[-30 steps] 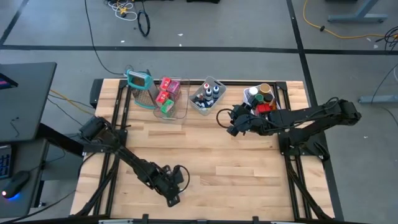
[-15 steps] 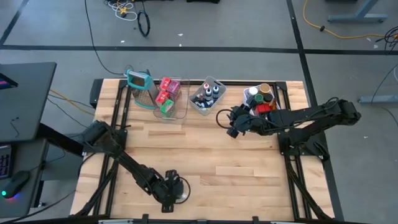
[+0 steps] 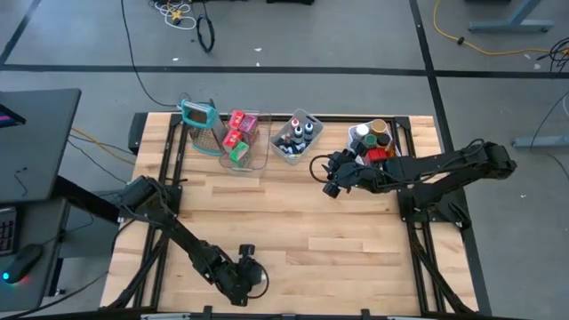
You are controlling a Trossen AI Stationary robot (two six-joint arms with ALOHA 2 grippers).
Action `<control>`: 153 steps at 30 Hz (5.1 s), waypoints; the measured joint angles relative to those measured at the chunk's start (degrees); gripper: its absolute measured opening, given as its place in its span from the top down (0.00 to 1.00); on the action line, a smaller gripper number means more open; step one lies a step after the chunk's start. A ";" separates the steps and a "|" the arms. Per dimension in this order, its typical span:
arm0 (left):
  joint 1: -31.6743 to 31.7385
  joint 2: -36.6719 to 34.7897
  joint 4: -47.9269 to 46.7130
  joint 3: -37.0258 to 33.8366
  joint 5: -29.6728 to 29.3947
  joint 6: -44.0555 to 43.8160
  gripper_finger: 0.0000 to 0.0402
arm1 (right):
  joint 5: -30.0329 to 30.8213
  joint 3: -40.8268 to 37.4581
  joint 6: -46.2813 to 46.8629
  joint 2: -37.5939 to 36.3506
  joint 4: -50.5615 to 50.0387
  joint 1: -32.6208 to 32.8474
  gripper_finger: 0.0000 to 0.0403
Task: Pick & Place Kitchen Items
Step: Put the small green food coloring bottle into the gray bin, then return to home position
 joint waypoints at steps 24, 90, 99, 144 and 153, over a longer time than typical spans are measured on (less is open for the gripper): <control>23.23 0.39 4.62 -0.34 -24.25 9.97 0.78 | -4.78 -0.02 18.64 0.00 -16.82 0.05 0.56; 51.61 -81.06 -3.54 -29.04 8.95 34.74 0.66 | -36.53 -8.34 -24.25 -5.19 17.58 4.71 0.56; 51.48 -100.69 7.50 -46.38 13.96 39.01 0.66 | -40.01 -23.99 -24.13 -23.80 29.55 -0.54 0.56; 51.50 -110.91 11.73 -59.38 17.17 34.69 0.67 | -42.67 -54.00 -18.83 -66.42 32.34 -6.01 0.56; 51.50 -110.91 11.72 -59.38 16.16 38.26 0.67 | -45.17 -56.02 -18.06 -66.42 36.27 -5.99 0.56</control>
